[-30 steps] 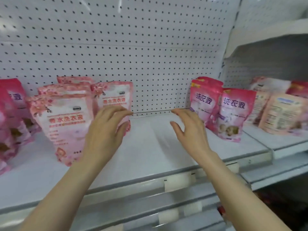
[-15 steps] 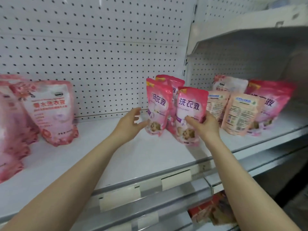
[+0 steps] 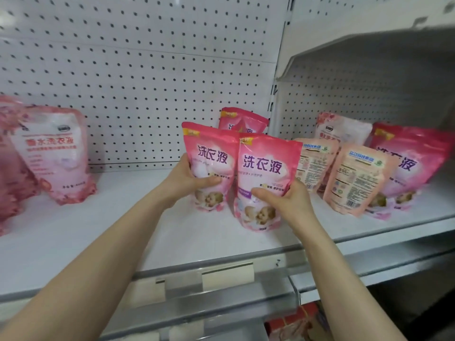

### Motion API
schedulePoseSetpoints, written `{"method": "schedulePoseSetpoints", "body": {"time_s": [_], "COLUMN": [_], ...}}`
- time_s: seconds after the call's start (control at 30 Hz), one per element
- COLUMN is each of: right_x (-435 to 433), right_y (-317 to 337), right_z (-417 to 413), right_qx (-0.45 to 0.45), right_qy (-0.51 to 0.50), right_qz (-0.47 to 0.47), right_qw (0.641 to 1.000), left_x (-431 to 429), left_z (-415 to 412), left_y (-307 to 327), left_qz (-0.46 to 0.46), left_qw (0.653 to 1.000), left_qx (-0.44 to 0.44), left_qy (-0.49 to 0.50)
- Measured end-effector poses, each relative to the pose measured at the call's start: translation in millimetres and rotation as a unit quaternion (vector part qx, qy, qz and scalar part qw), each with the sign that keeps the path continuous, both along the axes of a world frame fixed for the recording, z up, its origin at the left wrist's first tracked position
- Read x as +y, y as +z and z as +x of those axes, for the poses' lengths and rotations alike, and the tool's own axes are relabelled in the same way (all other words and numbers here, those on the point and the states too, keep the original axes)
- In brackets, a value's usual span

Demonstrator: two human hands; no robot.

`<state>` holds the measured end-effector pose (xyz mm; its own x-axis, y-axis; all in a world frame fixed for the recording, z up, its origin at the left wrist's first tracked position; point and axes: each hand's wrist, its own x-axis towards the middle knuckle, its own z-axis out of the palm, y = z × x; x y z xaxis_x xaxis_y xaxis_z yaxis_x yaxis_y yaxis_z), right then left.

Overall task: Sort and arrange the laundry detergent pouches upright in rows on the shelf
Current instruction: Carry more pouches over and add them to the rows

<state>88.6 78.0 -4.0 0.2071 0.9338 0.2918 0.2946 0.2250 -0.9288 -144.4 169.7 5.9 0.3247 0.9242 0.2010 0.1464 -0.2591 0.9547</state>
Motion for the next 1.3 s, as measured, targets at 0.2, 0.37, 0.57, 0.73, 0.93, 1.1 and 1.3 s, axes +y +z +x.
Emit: {"method": "schedulePoseSetpoints", "body": {"time_s": [0.2, 0.37, 0.57, 0.73, 0.93, 1.1, 1.3], "right_x": [7, 6, 3, 1, -19, -42, -69], "right_y": [-8, -11, 3, 15, 15, 13, 3], "right_z": [-4, -17, -46, -110, -211, -302, -396], "right_qx": [0.032, 0.058, 0.09, 0.114, 0.156, 0.161, 0.185], "right_qy": [0.005, 0.021, 0.057, 0.111, 0.159, 0.176, 0.186], "right_qz": [0.027, 0.021, 0.047, 0.068, 0.053, 0.05, 0.047], "right_qw": [0.999, 0.998, 0.993, 0.985, 0.973, 0.97, 0.964], "left_x": [-31, -54, -84, -120, -169, -209, -244], "left_z": [-18, -12, -38, -100, -199, -296, -399], "left_y": [-12, -12, -10, 0, 1, 0, -10], "left_qz": [-0.011, 0.014, 0.051, 0.068, 0.088, 0.097, 0.097], "left_qw": [1.0, 0.994, 0.959, 0.924, 0.905, 0.887, 0.859], "left_qx": [0.007, -0.041, -0.123, -0.177, -0.151, -0.152, -0.191], "left_qy": [0.015, 0.099, 0.25, 0.331, 0.387, 0.425, 0.466]}}
